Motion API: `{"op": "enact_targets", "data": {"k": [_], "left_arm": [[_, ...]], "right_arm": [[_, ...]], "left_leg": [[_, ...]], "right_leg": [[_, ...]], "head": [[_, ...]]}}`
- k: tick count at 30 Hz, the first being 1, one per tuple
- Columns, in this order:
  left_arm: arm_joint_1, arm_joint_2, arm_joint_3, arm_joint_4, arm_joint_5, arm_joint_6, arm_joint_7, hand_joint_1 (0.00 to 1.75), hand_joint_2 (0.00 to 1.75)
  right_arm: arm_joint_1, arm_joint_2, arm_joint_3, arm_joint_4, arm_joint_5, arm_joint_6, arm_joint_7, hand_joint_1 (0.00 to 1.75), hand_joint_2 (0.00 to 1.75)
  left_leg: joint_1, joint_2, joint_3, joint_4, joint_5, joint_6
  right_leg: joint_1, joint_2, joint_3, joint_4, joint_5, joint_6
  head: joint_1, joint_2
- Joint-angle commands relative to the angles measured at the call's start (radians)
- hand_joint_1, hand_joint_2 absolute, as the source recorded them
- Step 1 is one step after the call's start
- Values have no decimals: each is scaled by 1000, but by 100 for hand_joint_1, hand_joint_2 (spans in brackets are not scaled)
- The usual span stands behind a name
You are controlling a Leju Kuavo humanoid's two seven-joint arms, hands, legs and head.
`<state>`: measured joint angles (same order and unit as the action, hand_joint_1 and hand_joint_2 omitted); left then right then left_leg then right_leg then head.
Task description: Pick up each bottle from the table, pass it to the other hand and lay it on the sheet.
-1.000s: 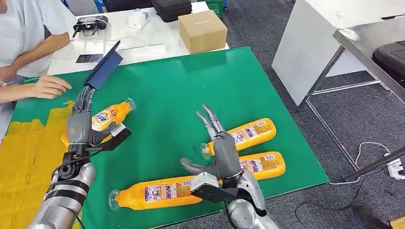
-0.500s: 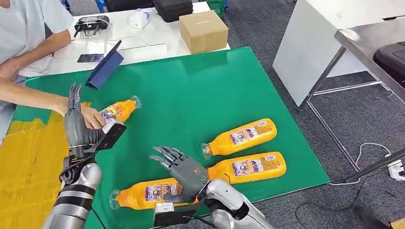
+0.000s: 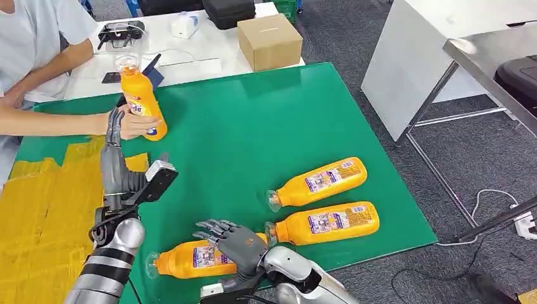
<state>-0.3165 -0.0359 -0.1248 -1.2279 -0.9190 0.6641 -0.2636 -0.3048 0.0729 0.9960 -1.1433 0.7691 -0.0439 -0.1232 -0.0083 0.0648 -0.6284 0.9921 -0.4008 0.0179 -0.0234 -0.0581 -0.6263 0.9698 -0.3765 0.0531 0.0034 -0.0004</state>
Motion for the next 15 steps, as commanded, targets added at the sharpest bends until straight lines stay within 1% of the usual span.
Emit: {"op": "enact_targets", "data": {"k": [1,2,4,6,7,8,9,10,11,12,13,15], "left_arm": [[23,-10,-55,-82,93,-34,-12,0,175],[26,-9,-54,-86,93,-34,-12,0,175],[29,-8,-54,-89,94,-35,-12,0,175],[29,-8,-54,-89,94,-35,-12,0,175],[36,-12,-49,-107,148,-65,-28,0,175],[50,-17,-40,-141,231,-113,-54,0,175],[62,-20,-34,-175,311,-168,-72,0,175],[70,-24,-26,-201,376,-213,-84,0,175],[83,-22,-15,-239,464,-286,-89,0,175],[90,-19,-12,-260,548,-363,-93,0,175],[100,-9,-9,-290,603,-426,-109,0,175],[117,-5,-5,-325,640,-487,-118,0,175]], "right_arm": [[-54,-25,85,116,81,-41,86,0,175],[-50,-24,88,113,84,-42,89,0,175],[-48,-23,89,111,86,-43,91,0,175],[-48,-23,89,111,86,-43,91,0,175],[-50,-26,91,107,119,-50,122,0,175],[-50,-29,91,106,156,-50,150,0,175],[-51,-31,90,108,178,-46,167,0,175],[-53,-33,88,113,196,-46,179,0,175],[-54,-35,82,119,217,-48,196,0,175],[-53,-35,75,125,236,-56,211,0,175],[-53,-34,68,131,260,-65,227,0,175],[-51,-31,46,133,278,-66,230,0,175]], "left_leg": [[2,-5,5,0,-2,-1],[1,-3,3,0,-1,-1],[4,-6,8,2,-5,-2],[2,-4,4,0,-2,-1],[3,-6,6,1,-3,-2],[2,-4,4,0,-2,-1],[3,-5,6,1,-3,-2],[2,-4,4,0,-2,-1],[3,-5,6,1,-3,-2],[2,-3,3,0,-1,-1],[3,-5,5,1,-3,-2],[2,-4,4,1,-2,-1]], "right_leg": [[1,3,6,-1,-2,-2],[0,2,4,-1,-1,-2],[2,6,9,0,-4,-4],[1,3,5,-1,-2,-2],[1,3,7,-1,-3,-3],[1,3,5,-1,-2,-2],[1,4,7,0,-3,-3],[1,3,5,-1,-2,-2],[1,5,6,0,-3,-3],[1,3,3,-1,-1,-2],[1,5,6,0,-2,-3],[1,4,5,-1,-2,-2]], "head": [[0,0],[0,0],[0,0],[0,0],[0,0],[0,0],[-1,0],[0,0],[0,0],[0,0],[-1,0],[0,0]]}}
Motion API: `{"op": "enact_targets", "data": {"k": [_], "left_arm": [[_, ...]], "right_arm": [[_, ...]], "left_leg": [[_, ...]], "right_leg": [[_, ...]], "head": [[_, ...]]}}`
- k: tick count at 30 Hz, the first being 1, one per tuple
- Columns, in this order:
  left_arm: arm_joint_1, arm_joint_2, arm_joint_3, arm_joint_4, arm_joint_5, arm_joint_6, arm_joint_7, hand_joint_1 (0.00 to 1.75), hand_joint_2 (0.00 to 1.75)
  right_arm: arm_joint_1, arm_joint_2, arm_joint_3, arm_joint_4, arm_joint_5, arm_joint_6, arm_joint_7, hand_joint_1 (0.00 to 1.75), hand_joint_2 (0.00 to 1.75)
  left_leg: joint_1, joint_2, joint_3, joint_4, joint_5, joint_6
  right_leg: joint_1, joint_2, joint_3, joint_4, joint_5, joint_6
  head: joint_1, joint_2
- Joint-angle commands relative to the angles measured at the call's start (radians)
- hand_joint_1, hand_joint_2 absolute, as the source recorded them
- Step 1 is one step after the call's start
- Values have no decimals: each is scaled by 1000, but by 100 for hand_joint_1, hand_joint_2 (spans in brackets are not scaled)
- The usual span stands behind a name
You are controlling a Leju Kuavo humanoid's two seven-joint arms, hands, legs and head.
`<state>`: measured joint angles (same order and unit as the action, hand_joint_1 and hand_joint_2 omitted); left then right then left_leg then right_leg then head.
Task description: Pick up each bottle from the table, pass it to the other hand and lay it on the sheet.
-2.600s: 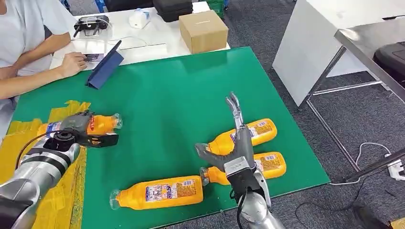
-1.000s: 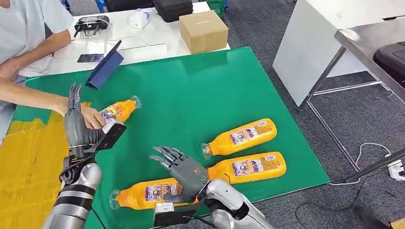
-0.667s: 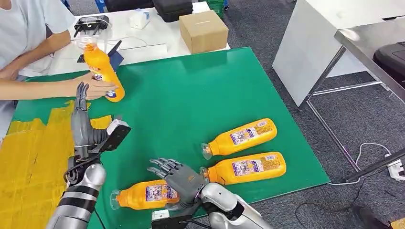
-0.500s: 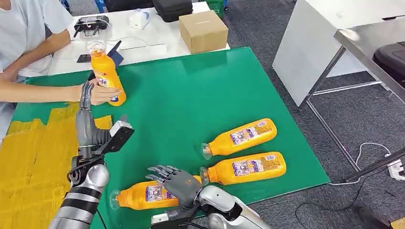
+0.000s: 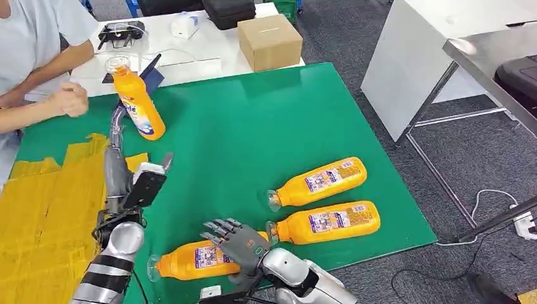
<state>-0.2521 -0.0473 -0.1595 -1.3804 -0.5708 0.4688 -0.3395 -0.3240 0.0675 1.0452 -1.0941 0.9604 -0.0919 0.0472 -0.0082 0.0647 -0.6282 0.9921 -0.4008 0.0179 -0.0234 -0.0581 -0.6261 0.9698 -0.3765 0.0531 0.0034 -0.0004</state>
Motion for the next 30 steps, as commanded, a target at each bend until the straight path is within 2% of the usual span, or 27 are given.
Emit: {"op": "enact_targets", "data": {"k": [1,15,26,27,30], "left_arm": [[61,4,31,-188,312,-318,-48,0,175],[82,-2,12,-199,286,-315,-50,0,175],[79,-1,10,-194,282,-314,-48,0,175],[77,1,4,-194,269,-309,-50,0,175],[76,0,3,-194,268,-309,-50,0,175]], "right_arm": [[-30,-27,-16,82,87,-13,56,0,175],[-15,-3,-127,69,183,-48,107,0,175],[-12,10,-172,92,143,-30,113,0,175],[-13,14,-185,102,108,-17,99,9,175],[-16,12,-187,105,105,-16,95,9,175]], "left_leg": [[3,-5,6,1,-3,-2],[2,-5,4,0,-2,-1],[2,-5,4,0,-2,-2],[3,-6,6,1,-3,-2],[2,-6,5,1,-2,-2]], "right_leg": [[1,5,6,0,-2,-3],[0,3,4,-1,-1,-2],[1,3,5,0,-2,-2],[1,4,7,0,-3,-3],[1,3,5,0,-2,-3]], "head": [[0,0],[0,0],[0,0],[0,0],[0,0]]}}
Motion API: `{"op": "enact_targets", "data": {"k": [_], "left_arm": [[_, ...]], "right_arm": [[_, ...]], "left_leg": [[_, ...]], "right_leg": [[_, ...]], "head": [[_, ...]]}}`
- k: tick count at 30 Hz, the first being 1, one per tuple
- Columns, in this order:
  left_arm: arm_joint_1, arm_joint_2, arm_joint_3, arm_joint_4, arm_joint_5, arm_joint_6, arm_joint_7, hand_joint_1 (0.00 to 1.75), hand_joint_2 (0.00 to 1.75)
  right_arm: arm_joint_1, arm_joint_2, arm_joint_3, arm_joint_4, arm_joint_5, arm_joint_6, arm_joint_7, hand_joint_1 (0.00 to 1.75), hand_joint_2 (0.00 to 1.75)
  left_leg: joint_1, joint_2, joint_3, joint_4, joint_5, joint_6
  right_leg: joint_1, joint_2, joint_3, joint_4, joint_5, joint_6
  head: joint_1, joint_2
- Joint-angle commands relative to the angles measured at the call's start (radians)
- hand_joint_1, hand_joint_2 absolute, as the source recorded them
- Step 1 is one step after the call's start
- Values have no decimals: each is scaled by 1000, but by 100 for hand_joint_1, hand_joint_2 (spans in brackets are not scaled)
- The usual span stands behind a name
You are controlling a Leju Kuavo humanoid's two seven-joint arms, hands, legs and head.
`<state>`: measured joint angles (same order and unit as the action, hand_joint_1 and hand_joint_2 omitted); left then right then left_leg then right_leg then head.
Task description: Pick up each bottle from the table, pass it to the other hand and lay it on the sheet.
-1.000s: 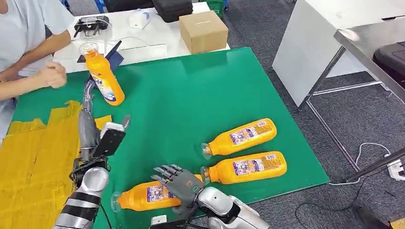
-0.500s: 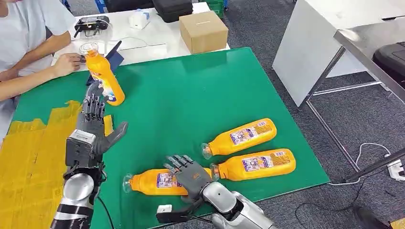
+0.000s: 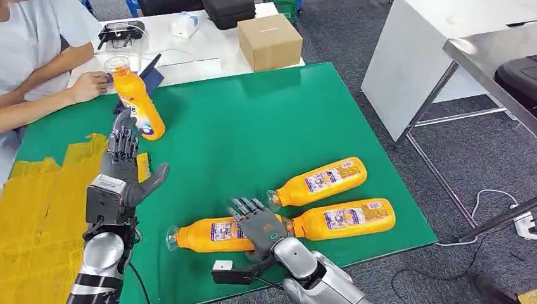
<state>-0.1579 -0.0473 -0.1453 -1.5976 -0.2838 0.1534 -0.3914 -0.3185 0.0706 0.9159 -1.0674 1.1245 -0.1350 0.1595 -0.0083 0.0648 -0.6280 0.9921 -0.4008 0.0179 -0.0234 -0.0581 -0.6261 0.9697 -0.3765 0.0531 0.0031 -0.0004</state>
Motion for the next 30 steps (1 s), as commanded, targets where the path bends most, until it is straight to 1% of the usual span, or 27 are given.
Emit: {"op": "enact_targets", "data": {"k": [1,2,3,4,5,6,7,11,12,13,15,17,18,20,23,24,25,27,28,29,30], "left_arm": [[-20,1,-14,24,-22,8,2,0,175],[-22,1,-16,26,-22,8,2,0,175],[-27,2,-22,31,-22,9,2,0,175],[-37,5,-38,42,-23,10,1,0,175],[-46,6,-48,50,-22,14,-3,0,175],[-51,7,-58,55,-21,18,-5,0,175],[-57,9,-72,60,-18,23,-6,0,175],[-62,16,-98,56,-11,37,-8,0,175],[-62,16,-98,56,-11,37,-8,0,175],[-62,16,-98,56,-11,37,-8,0,175],[-62,16,-98,56,-11,37,-8,0,175],[-63,16,-99,54,-11,37,-7,0,175],[-62,17,-100,52,-11,37,-7,0,175],[-64,20,-108,48,-13,40,-6,0,175],[-60,19,-112,42,-13,44,-6,0,175],[-60,19,-113,42,-13,44,-5,0,175],[-61,18,-116,43,-12,42,-3,0,175],[-59,17,-118,44,-11,42,-2,0,175],[-58,16,-118,43,-11,42,-1,0,175],[-57,16,-119,42,-11,43,-1,0,175],[-57,16,-119,42,-11,43,-1,0,175]], "right_arm": [[-21,13,-64,86,-77,32,-23,40,175],[-22,15,-70,93,-93,38,-29,106,175],[-22,20,-88,105,-152,63,-57,141,175],[-30,23,-106,131,-226,90,-88,155,175],[-39,23,-114,154,-262,98,-100,171,175],[-46,25,-121,175,-290,101,-107,171,175],[-57,28,-125,204,-322,106,-115,173,175],[-70,31,-137,246,-393,111,-135,175,175],[-70,31,-137,246,-393,111,-135,175,175],[-70,31,-137,246,-393,111,-135,175,175],[-70,31,-137,246,-393,111,-135,175,175],[-71,32,-137,246,-394,111,-134,175,175],[-72,32,-138,247,-396,111,-133,175,175],[-76,32,-134,256,-407,111,-127,175,175],[-82,31,-122,272,-380,84,-93,175,175],[-83,30,-122,275,-380,85,-93,175,175],[-87,33,-120,289,-376,87,-86,175,175],[-86,38,-127,300,-376,78,-83,175,175],[-82,40,-136,300,-384,71,-87,175,175],[-82,42,-139,301,-387,69,-90,175,175],[-82,42,-139,301,-387,69,-90,175,175]], "left_leg": [[1,-4,2,0,-1,-1],[2,-6,5,1,-2,-2],[1,-4,3,0,-1,-1],[2,-6,4,1,-2,-2],[1,-5,2,0,-1,-1],[3,-8,5,1,-2,-2],[1,-5,3,0,0,-1],[3,-9,8,0,-2,-2],[2,-6,7,0,-1,-2],[3,-8,8,0,-1,-2],[1,-4,9,-1,0,-1],[3,-8,12,0,-1,-2],[2,-5,11,-1,0,-1],[6,-12,13,2,-3,-3],[4,-8,14,0,-1,-2],[4,-9,15,0,-1,-2],[3,-5,15,-1,0,-1],[4,-8,15,0,-1,-2],[3,-6,16,-1,0,-1],[3,-7,16,0,0,-2],[3,-6,16,-1,0,-1]], "right_leg": [[0,1,3,-1,-1,-2],[1,3,6,0,-2,-3],[0,2,3,-1,-1,-2],[1,2,5,0,-2,-2],[0,1,3,-1,-1,-2],[1,1,6,-1,-2,-3],[0,0,3,-1,-1,-2],[2,2,9,-1,-2,-4],[1,1,7,-1,-1,-3],[1,1,9,-1,-2,-4],[0,1,8,-2,0,-2],[2,2,12,-2,-1,-4],[1,1,11,-2,0,-3],[3,4,14,-1,-2,-6],[1,2,14,-2,-1,-4],[2,3,15,-2,-1,-4],[1,1,15,-2,0,-3],[2,3,16,-2,-1,-5],[1,1,15,-2,0,-3],[1,1,16,-2,-1,-4],[1,1,16,-2,0,-3]], "head": [[0,0],[0,0],[0,0],[0,0],[0,0],[0,0],[0,0],[0,0],[0,0],[0,0],[0,0],[0,0],[0,0],[0,0],[0,0],[0,0],[0,0],[0,0],[0,0],[0,0],[0,0]]}}
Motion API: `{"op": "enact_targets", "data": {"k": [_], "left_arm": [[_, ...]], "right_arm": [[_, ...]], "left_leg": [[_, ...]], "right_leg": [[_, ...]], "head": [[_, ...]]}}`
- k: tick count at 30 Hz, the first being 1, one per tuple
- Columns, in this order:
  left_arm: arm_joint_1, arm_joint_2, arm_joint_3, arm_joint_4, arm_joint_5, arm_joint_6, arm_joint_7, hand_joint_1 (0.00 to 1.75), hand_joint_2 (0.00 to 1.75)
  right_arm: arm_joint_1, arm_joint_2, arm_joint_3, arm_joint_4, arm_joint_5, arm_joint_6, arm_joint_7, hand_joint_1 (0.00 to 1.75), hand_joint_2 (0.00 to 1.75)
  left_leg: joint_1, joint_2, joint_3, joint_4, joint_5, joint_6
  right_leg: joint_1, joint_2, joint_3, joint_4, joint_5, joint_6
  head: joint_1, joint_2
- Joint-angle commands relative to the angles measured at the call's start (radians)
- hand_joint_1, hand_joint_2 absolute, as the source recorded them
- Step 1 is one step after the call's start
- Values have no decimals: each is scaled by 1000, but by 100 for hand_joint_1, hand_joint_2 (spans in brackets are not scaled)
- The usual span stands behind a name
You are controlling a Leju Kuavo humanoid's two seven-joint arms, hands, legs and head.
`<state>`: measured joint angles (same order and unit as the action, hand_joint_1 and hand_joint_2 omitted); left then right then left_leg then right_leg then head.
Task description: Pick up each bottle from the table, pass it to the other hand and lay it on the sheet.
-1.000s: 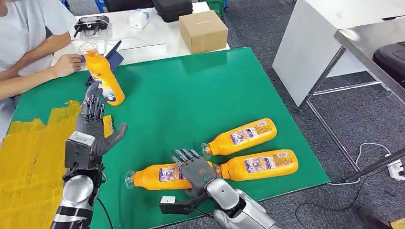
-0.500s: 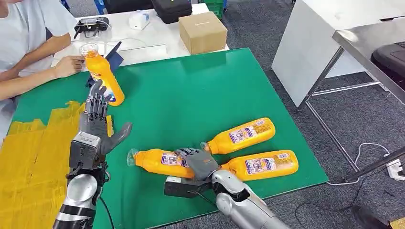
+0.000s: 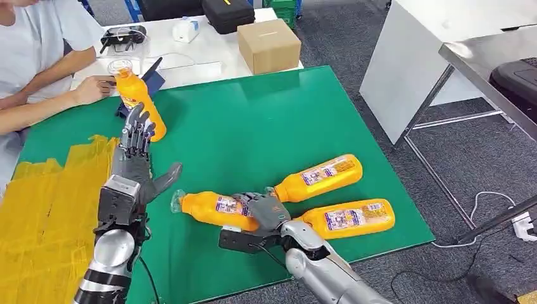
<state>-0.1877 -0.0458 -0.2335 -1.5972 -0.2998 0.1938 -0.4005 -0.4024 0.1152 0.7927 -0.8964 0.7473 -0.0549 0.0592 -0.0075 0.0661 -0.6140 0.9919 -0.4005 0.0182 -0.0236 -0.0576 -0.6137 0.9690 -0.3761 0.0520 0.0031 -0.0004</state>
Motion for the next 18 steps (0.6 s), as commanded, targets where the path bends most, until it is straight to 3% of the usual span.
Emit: {"op": "enact_targets", "data": {"k": [1,4,5,10,18], "left_arm": [[-27,15,-31,41,5,2,8,0,175],[-20,14,-31,31,9,3,9,0,175],[-20,14,-31,31,9,3,9,0,175],[23,10,-20,-24,20,18,10,0,175],[31,8,-13,-36,30,24,7,0,175]], "right_arm": [[2,-3,-16,130,-9,-11,10,175,175],[25,9,-65,102,-45,-62,-16,175,175],[25,9,-65,102,-45,-62,-16,175,175],[124,9,-174,-107,-87,-186,-68,175,175],[147,11,-197,-154,-87,-202,-76,175,175]], "left_leg": [[2,-8,2,-1,0,-1],[1,-6,2,-1,0,-1],[4,-10,2,0,-1,-2],[2,-8,2,0,-1,-2],[1,-6,-2,0,-2,-1]], "right_leg": [[1,0,4,-2,-1,-3],[1,0,3,-1,0,-2],[2,2,5,-2,-1,-4],[1,1,4,-1,-1,-3],[1,2,0,0,-1,-3]], "head": [[0,0],[0,0],[0,0],[0,0],[0,0]]}}
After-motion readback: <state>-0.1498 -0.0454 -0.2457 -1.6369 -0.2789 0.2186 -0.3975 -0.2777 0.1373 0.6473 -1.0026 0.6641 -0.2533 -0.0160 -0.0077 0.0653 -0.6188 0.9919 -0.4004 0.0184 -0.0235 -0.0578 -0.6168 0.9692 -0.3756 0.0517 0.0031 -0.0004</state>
